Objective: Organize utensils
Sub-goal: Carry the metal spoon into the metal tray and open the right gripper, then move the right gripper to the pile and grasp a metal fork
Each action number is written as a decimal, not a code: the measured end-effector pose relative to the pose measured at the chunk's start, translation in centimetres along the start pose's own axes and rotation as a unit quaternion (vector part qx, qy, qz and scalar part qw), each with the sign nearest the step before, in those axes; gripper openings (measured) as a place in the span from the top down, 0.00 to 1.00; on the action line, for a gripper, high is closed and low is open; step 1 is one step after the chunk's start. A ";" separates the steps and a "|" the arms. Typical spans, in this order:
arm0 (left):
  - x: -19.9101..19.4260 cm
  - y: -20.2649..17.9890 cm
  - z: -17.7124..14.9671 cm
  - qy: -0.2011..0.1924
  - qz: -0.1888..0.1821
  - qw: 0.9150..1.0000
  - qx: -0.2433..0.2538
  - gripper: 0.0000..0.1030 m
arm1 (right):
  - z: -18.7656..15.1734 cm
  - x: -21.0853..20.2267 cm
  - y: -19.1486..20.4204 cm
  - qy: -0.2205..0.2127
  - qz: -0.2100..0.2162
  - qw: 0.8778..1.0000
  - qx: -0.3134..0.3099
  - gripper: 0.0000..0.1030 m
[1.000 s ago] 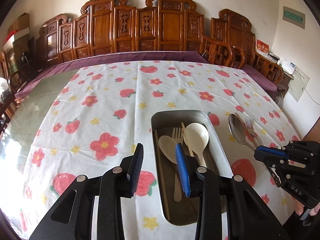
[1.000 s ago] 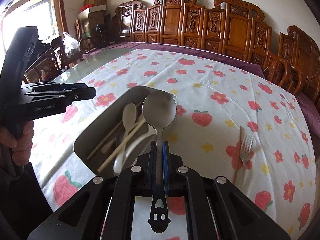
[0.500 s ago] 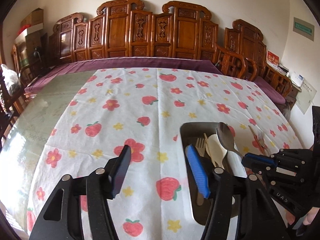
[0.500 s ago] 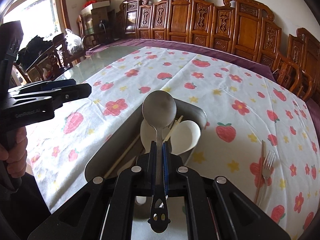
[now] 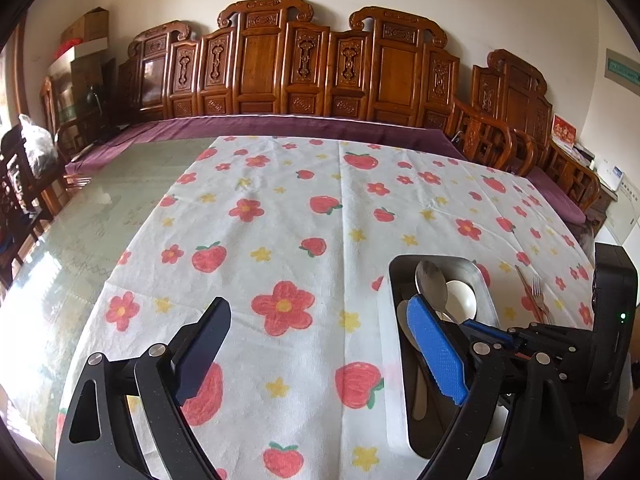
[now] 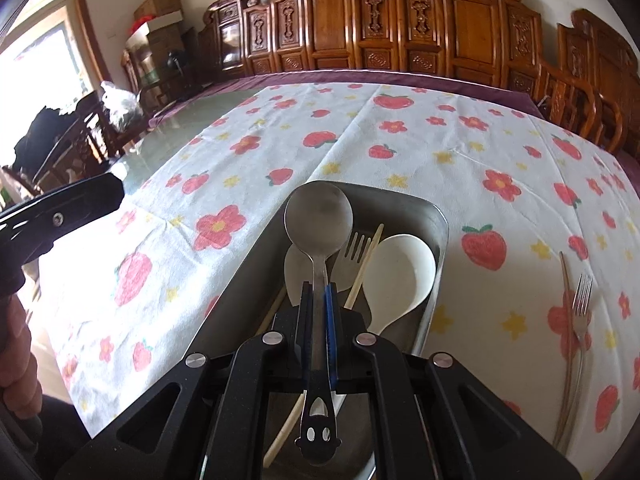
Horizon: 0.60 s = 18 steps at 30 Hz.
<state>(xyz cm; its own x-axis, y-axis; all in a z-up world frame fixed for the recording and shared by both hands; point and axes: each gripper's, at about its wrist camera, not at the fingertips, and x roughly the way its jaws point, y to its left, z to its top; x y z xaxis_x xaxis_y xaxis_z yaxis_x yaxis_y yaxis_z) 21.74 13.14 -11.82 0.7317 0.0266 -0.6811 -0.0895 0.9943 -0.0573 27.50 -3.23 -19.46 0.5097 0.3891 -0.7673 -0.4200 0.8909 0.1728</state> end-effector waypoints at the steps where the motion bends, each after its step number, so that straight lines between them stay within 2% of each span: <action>1: 0.0 0.0 0.0 -0.001 0.000 1.000 -0.001 0.16 | -0.1 0.2 -0.2 0.001 0.006 1.000 0.010 0.93; 6: -0.1 0.0 0.0 -0.001 0.000 1.000 -0.002 0.16 | -0.4 0.3 -0.7 -0.004 0.045 0.999 0.028 0.92; 10: 0.1 -0.3 -0.1 0.001 -0.002 1.000 0.003 0.16 | -0.5 -0.8 -1.3 -0.016 0.053 0.998 0.021 0.92; 14: 0.1 -1.4 -0.2 0.001 -0.008 1.000 0.014 0.16 | -0.8 -3.4 -2.9 -0.034 0.045 0.998 0.012 0.92; 18: 0.1 -3.2 -0.4 0.003 -0.021 0.999 0.025 0.16 | -1.7 -6.2 -5.4 -0.051 0.019 0.999 0.002 0.92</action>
<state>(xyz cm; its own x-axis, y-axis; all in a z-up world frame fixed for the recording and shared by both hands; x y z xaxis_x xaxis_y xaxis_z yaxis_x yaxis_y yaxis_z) 21.86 9.90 -12.03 0.7305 -0.0159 -0.6827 -0.0247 0.9985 -0.0497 25.29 -10.86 -16.69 0.5671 0.4441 -0.6936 -0.4379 0.8759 0.2027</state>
